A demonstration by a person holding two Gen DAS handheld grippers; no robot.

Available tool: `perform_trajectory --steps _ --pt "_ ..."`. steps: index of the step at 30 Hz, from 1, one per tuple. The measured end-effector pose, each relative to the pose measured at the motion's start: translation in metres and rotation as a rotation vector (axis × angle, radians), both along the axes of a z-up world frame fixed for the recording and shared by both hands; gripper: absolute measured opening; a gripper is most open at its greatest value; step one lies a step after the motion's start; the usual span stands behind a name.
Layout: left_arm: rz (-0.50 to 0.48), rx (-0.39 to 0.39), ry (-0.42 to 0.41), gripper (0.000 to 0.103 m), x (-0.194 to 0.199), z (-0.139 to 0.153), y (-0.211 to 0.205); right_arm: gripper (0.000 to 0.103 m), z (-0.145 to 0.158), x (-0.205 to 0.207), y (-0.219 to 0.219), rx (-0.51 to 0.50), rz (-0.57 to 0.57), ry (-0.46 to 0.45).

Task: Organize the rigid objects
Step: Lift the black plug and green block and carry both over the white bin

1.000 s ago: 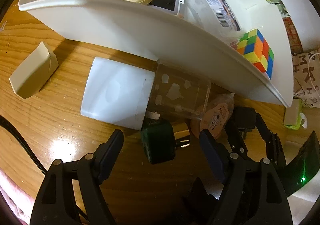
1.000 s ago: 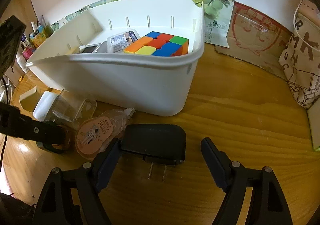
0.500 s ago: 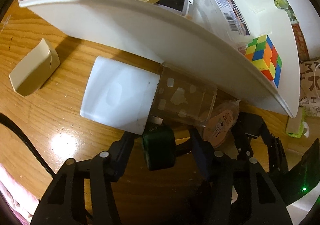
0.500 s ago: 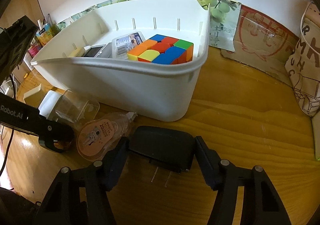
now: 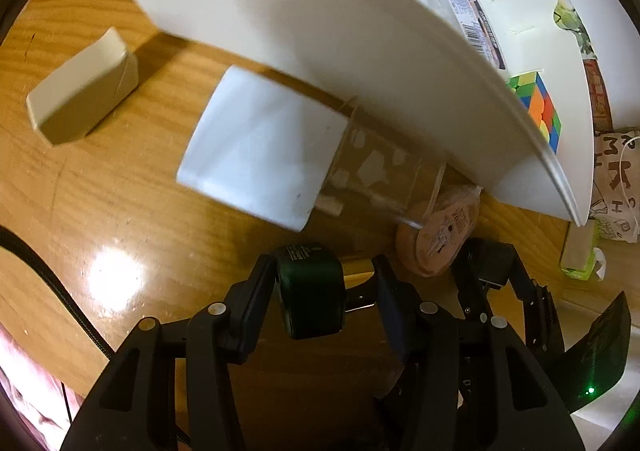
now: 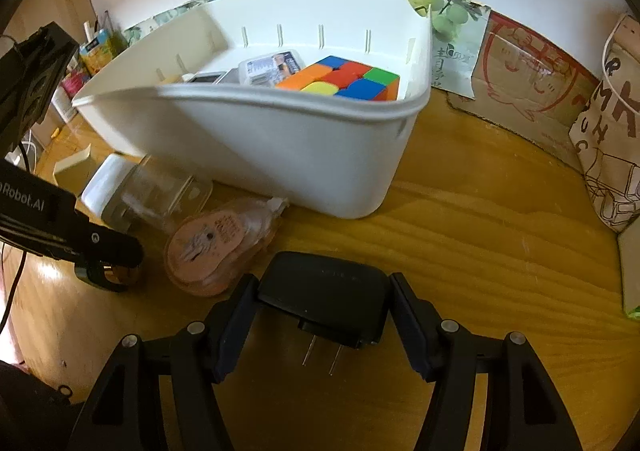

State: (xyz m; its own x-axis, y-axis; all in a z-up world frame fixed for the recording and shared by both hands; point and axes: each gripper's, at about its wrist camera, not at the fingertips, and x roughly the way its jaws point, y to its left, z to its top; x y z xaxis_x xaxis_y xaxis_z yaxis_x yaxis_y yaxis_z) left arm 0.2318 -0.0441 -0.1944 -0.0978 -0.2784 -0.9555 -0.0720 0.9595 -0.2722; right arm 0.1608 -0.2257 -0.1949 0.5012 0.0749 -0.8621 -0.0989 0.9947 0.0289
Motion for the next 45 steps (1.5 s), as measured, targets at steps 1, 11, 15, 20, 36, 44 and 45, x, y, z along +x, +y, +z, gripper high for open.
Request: perform_trajectory --steps 1,11,15,20,36,44,45 --pt "0.006 0.000 0.004 0.053 -0.002 -0.001 0.003 0.066 0.000 -0.002 0.001 -0.003 0.004 0.003" --pt "0.070 -0.023 0.036 0.053 -0.022 -0.011 0.035 0.066 0.001 -0.022 0.026 -0.055 0.078 0.022" --pt "0.108 -0.038 0.043 0.053 -0.036 -0.014 0.052 0.066 0.005 -0.032 0.039 -0.076 0.123 0.015" --pt "0.143 -0.042 0.030 0.053 -0.051 -0.012 0.069 0.066 0.011 -0.042 0.056 -0.092 0.172 -0.001" --pt "0.211 -0.004 -0.145 0.053 -0.061 0.043 0.092 0.066 0.061 -0.044 0.085 -0.074 0.261 -0.128" --pt "0.180 0.029 -0.269 0.053 -0.038 0.083 0.095 0.066 0.099 -0.027 0.089 -0.048 0.271 -0.219" --pt "0.174 0.031 -0.285 0.053 -0.036 0.087 0.095 0.066 0.104 -0.025 0.089 -0.047 0.271 -0.232"
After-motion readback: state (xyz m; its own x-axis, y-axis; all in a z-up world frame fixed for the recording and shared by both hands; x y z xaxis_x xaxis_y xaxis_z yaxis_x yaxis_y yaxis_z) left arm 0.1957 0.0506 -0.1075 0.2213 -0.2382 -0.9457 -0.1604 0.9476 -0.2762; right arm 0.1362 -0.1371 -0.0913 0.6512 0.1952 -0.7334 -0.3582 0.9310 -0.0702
